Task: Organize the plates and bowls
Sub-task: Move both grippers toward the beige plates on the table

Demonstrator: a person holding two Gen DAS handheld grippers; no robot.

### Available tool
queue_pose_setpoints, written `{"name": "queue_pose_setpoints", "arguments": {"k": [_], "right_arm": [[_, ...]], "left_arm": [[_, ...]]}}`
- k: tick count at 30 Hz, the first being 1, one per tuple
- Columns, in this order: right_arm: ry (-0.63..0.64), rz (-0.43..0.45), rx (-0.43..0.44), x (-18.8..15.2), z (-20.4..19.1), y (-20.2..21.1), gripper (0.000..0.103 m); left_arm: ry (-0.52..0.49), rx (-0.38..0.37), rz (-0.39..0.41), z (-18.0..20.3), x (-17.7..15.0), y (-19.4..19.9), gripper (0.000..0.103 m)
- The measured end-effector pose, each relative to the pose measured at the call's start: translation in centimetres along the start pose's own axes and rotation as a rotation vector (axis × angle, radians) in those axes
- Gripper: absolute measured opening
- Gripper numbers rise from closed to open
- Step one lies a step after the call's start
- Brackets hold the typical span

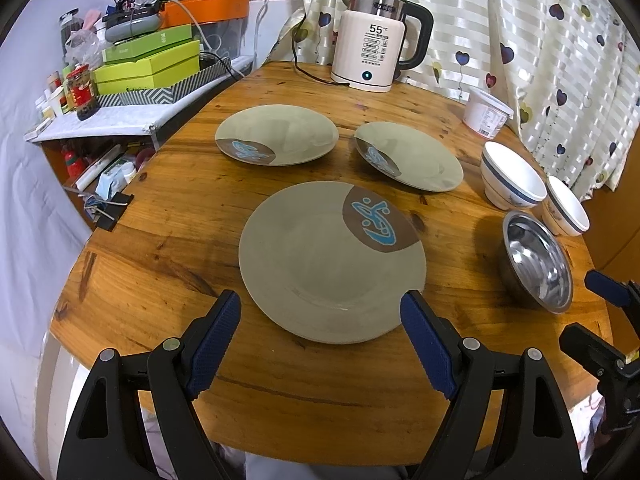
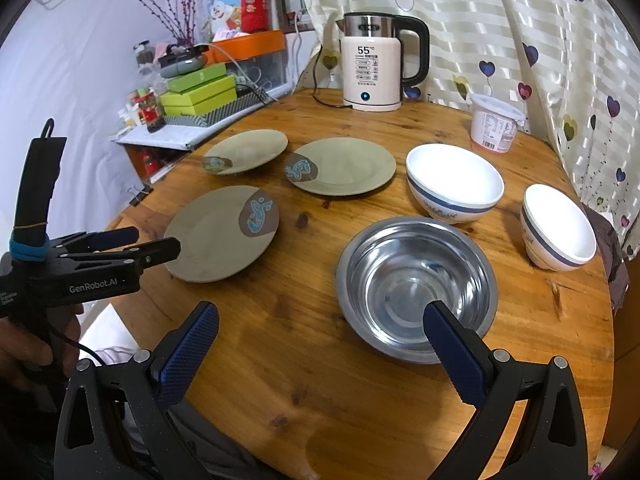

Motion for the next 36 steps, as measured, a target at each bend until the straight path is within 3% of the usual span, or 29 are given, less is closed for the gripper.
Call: {"name": "queue_pose_setpoints", "arguments": {"k": [14,36], "right_arm": [[0.037,-0.004,0.018,1.9,-1.3,-1.5,0.103],[0.086,-0.004,0.063,8.4,-4.4,-6.4,0.103]], "left_arm": [[0.016,0.003,0.004,-1.1,0.6,-0.9,0.082],[0.069,0.043,0.042,-5.6,4.5,-2.7,0.082]]}}
Point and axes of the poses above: each gripper's, at about its wrist camera, not at the fingertips, and y roughly against the way its jaws point, z to its right, x to its top, the point moved 4 cm from there along -y, roughly the way its jaws point, and after that the axes turned 4 degrees about z, right-handed, at the moved point
